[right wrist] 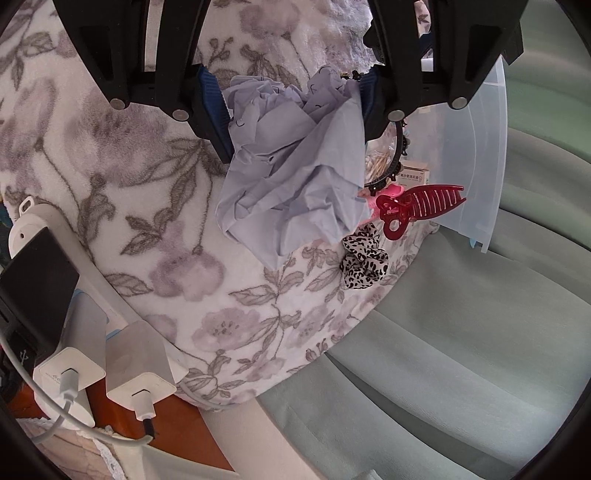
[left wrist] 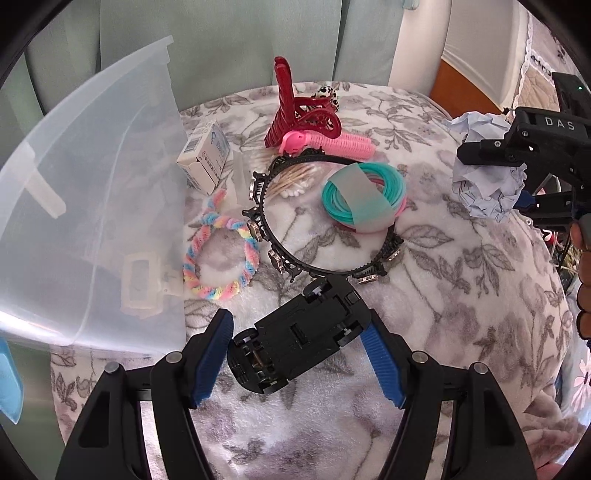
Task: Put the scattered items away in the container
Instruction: 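Carry the toy car and crumpled paper into the clear box and release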
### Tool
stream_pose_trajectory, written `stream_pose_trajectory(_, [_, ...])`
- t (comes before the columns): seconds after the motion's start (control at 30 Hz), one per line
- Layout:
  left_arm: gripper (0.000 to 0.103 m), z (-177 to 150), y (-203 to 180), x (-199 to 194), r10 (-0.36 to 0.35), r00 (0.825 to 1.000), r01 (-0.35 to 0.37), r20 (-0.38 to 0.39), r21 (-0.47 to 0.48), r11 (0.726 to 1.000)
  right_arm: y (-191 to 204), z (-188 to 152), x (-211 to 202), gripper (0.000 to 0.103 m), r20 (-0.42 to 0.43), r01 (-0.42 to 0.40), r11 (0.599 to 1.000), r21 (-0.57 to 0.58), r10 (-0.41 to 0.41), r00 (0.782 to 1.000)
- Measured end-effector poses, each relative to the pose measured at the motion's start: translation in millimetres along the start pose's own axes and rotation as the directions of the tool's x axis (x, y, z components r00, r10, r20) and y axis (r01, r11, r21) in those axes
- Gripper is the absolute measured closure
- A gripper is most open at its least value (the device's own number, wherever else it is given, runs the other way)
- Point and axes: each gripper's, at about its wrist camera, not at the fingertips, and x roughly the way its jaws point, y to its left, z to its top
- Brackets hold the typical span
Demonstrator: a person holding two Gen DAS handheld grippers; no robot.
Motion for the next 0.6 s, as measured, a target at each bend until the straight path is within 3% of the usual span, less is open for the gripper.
stream_pose_trajectory(0.2, [0.031, -2.3, -10.2, -32.3, -0.017, 0.998, 0.017, 0.053, 0.0, 1.0, 13.6, -2.5, -17.5, 0.041, 0.027, -0.007, 1.0, -0.028, 0.008, 1.0])
stream_pose_trajectory(0.6, [0.031, 33.2, -15.5, -75.0, -0.053, 0.981, 0.047, 0.186, 0.038, 0.998, 55.3, 3.9, -49.4, 0.041, 0.096, -0.028, 0.994, -0.107, 0.038, 0.995])
